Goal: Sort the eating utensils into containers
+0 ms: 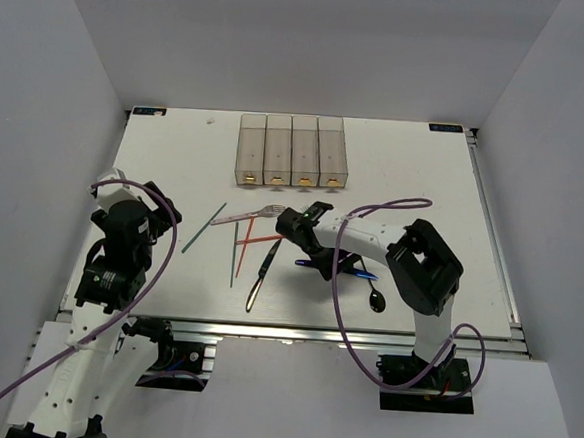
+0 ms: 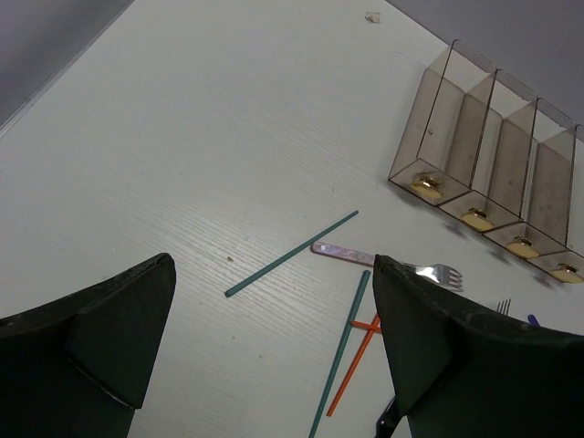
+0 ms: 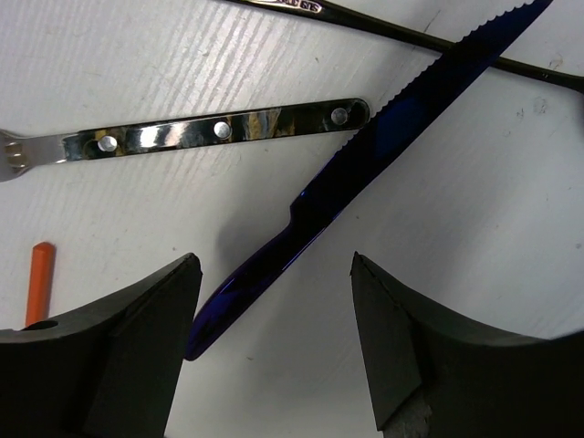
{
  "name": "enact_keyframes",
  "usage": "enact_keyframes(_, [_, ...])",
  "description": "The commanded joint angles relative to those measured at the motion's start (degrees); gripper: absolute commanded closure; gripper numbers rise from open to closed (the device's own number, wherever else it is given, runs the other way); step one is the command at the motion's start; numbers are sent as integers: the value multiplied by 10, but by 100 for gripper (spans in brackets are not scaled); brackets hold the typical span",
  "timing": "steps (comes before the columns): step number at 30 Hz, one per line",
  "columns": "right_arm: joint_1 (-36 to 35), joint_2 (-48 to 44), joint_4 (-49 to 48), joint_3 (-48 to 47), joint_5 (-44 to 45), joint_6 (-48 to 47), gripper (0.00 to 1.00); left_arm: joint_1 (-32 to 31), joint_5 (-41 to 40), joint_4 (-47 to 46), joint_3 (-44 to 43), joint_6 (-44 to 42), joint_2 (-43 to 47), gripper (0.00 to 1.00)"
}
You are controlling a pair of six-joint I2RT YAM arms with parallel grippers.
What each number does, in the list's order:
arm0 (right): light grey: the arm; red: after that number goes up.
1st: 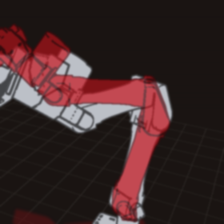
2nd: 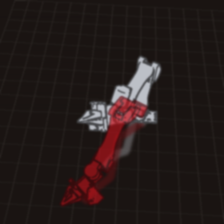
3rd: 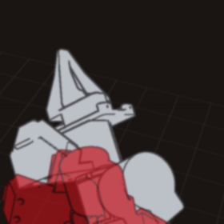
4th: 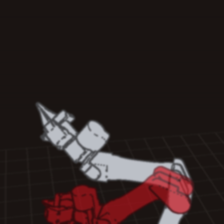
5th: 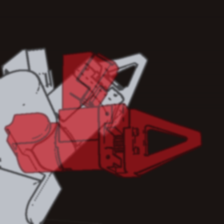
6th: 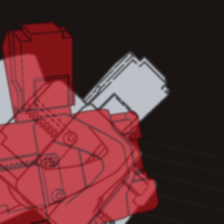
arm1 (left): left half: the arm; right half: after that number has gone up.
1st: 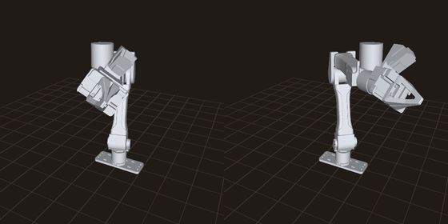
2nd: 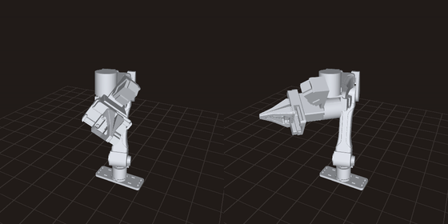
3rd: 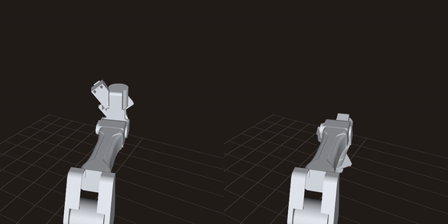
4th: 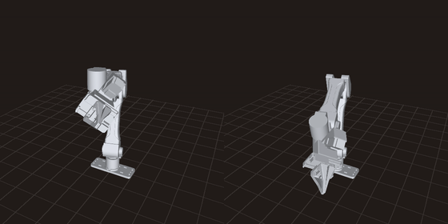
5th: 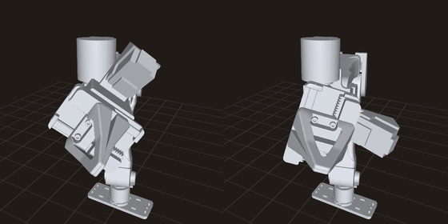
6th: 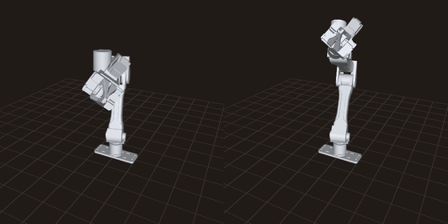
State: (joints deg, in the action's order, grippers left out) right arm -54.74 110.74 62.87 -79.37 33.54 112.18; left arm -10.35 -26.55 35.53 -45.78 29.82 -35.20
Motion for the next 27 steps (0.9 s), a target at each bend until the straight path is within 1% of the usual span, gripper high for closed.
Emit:
enact_keyframes(1, [6, 6, 9, 2, -2, 175, 28, -5, 1, -5, 0, -1, -5, 2])
enact_keyframes(6, [10, 8, -27, 30, -19, 175, 30, -6, 4, -5, 0, -1, -10, 2])
enact_keyframes(8, [10, 15, -29, 36, -37, 179, 30, -5, 5, -5, 1, -1, -12, 2])
enact_keyframes(11, [9, 20, -40, 55, -58, 189, 33, -5, 4, -5, 0, -1, -16, 2])
enact_keyframes(12, [9, 20, -56, 62, -70, 191, 34, -5, 5, -5, 0, -1, -16, 2])
enact_keyframes(13, [9, 19, -65, 70, -73, 191, 35, -6, 4, -5, -1, -1, -16, 2])
enact_keyframes(14, [9, 20, -71, 83, -77, 194, 40, -6, 4, -5, -1, -1, -15, 2])
enact_keyframes(16, [9, 25, -75, 87, -87, 197, 43, -6, 2, -5, 0, -1, -13, 2])
enact_keyframes(17, [9, 27, -72, 84, -89, 197, 51, -6, 2, -5, 0, -1, -12, 2])
enact_keyframes(19, [9, 33, -67, 83, -94, 204, 56, -7, 1, -4, -1, -1, -13, 2])
enact_keyframes(20, [10, 34, -68, 86, -95, 205, 66, -6, 0, -3, -1, 0, -13, 2])
enact_keyframes(22, [9, 33, -74, 93, -100, 211, 68, -6, -1, -2, -1, 1, -12, 2])
enact_keyframes(24, [9, 28, -89, 109, -104, 213, 75, -6, -2, -2, -1, 1, -9, 2])
enact_keyframes(25, [9, 26, -95, 117, -108, 218, 76, -7, -3, -2, 0, 1, -8, 2])
enact_keyframes(26, [9, 24, -112, 126, -112, 220, 88, -8, -2, -2, 0, 1, -7, 2])
enact_keyframes(27, [9, 14, -126, 148, -117, 222, 98, -9, -2, -3, 0, 1, -7, 2])
